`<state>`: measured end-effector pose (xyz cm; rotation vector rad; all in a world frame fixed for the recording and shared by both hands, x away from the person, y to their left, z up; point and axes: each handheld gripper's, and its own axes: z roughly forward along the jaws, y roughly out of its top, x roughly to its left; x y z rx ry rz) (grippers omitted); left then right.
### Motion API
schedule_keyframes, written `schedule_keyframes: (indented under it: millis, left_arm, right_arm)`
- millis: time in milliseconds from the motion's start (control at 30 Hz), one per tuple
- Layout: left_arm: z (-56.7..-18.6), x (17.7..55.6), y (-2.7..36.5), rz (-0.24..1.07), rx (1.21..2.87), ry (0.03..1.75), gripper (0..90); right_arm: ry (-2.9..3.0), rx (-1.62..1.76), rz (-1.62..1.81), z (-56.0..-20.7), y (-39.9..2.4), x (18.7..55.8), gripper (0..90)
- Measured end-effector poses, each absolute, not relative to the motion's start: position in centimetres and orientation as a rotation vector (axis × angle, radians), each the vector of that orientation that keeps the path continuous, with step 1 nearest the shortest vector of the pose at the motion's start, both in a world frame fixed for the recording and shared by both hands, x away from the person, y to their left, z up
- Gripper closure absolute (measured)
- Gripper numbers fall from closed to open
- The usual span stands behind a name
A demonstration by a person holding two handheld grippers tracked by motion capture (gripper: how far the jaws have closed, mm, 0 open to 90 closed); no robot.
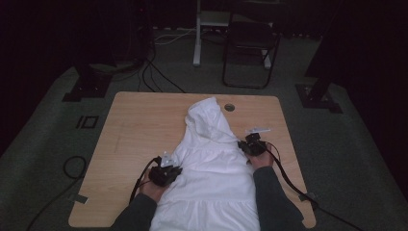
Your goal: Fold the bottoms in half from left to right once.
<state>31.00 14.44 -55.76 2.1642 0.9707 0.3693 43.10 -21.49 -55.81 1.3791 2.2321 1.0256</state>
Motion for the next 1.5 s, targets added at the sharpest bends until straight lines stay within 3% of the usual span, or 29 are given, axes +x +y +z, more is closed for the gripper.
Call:
schedule_keyframes:
  millis: [200, 300, 433, 600, 800, 867, 900, 933, 967, 1000, 1033, 1233, 1333, 1500]
  left_arm:
    - [-55.6, 26.9, 14.5, 0.297, 2.236, 0.878, 81.4]
    - [-54.9, 26.7, 14.7, 0.321, 2.222, 0.849, 63.5]
    - [-52.5, 28.8, 14.7, 0.373, 2.127, 0.858, 55.3]
    - [-52.7, 32.3, 13.1, 0.399, 2.125, 0.876, 53.1]
    - [-55.3, 34.0, 11.7, 0.394, 2.165, 0.917, 52.5]
    - [-55.7, 33.9, 11.5, 0.400, 2.175, 0.920, 52.4]
    - [-56.0, 33.9, 11.6, 0.396, 2.169, 0.925, 52.5]
    - [-56.1, 33.8, 11.7, 0.389, 2.161, 0.927, 52.5]
    - [-56.2, 33.8, 11.8, 0.384, 2.145, 0.932, 52.6]
    - [-56.2, 33.8, 11.8, 0.385, 2.142, 0.934, 52.7]
    - [-56.2, 33.8, 11.7, 0.390, 2.148, 0.932, 52.7]
    - [-56.4, 33.4, 11.6, 0.415, 2.129, 0.931, 53.2]
    - [-56.5, 33.3, 11.7, 0.421, 2.127, 0.928, 53.1]
    - [-55.7, 33.3, 11.8, 0.443, 2.168, 0.911, 51.9]
  right_arm:
    - [2.321, 1.307, 1.003, -55.8, -22.2, 38.4, 84.1]
    - [2.357, 1.227, 0.978, -55.3, -22.3, 37.2, 64.5]
    - [2.292, 1.115, 1.099, -53.0, -21.8, 36.8, 45.6]
    - [2.326, 0.986, 1.231, -51.2, -18.6, 37.6, 37.2]
    - [2.419, 0.820, 1.172, -52.4, -13.7, 39.1, 26.3]
    - [2.456, 0.785, 1.115, -53.0, -12.7, 39.7, 30.5]
    - [2.460, 0.776, 1.080, -53.2, -12.4, 40.0, 39.3]
    - [2.464, 0.752, 1.039, -53.1, -12.4, 40.5, 57.2]
    - [2.455, 0.759, 1.038, -53.0, -12.5, 41.0, 68.3]
    - [2.425, 0.796, 1.059, -52.5, -13.0, 42.0, 76.6]
    - [2.393, 0.832, 1.086, -52.0, -13.4, 42.9, 78.8]
    - [2.249, 1.059, 1.141, -50.4, -15.3, 48.3, 77.7]
    - [2.187, 1.206, 1.097, -51.7, -15.8, 50.4, 71.2]
    - [2.151, 1.236, 1.114, -52.1, -16.4, 49.9, 56.3]
